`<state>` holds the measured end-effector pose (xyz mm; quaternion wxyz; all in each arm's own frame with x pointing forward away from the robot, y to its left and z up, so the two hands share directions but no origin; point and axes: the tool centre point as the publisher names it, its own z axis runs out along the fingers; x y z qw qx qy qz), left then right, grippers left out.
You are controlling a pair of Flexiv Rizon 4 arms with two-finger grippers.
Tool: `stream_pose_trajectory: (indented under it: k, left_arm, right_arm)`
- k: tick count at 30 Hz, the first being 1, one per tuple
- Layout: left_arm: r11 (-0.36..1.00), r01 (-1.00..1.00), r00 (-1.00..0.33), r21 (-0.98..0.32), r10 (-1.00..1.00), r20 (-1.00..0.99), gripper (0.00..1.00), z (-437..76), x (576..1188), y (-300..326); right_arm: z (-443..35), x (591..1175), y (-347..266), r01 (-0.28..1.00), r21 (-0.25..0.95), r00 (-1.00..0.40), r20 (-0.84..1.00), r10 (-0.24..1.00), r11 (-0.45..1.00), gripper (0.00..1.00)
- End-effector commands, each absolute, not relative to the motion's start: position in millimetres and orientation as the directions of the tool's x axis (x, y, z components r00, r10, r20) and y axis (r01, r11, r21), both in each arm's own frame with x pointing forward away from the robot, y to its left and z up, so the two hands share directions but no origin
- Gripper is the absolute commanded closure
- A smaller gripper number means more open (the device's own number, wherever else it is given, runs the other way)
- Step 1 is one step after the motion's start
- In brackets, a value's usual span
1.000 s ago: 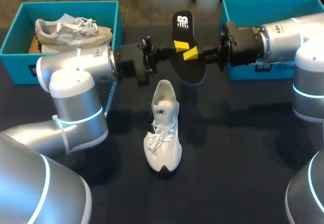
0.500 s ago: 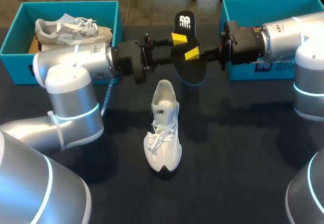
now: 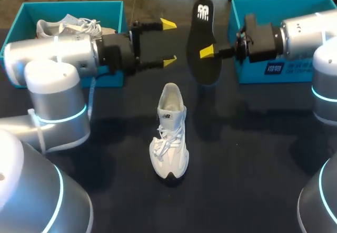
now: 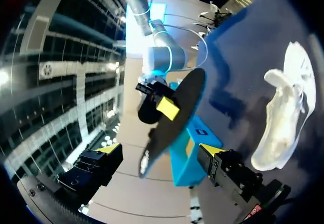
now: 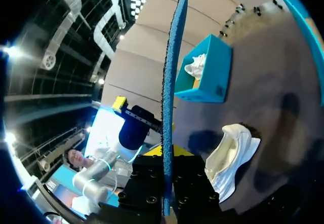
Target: Take the shoe out of the shoebox, open the shoe tongue, remove and reinsert the insole, then place the shoe into the shoebox
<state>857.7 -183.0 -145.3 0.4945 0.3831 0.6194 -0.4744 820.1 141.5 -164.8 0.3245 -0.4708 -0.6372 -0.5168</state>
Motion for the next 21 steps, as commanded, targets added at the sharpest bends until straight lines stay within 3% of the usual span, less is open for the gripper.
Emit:
stream_pose_trajectory:
  k: [1,11,21]
  left_arm:
    - [0.283,0.926,-0.292,-0.249,0.123,-0.948,0.0,-143.9,851.2,-164.5]
    - [0.318,0.868,-0.463,-0.381,0.243,-0.852,0.0,-166.0,856.6,-139.0]
    - [0.37,0.848,-0.488,-0.38,0.263,-0.832,0.0,-181.9,861.0,-134.0]
  right_arm:
    - [-159.7,825.8,143.2,0.914,0.405,-0.393,0.878,0.272,0.016,1.0]
    - [-148.2,839.5,154.2,0.723,0.688,-0.68,0.693,0.241,0.06,1.0]
    - [-146.0,841.7,157.1,0.702,0.709,-0.702,0.674,0.229,0.066,1.0]
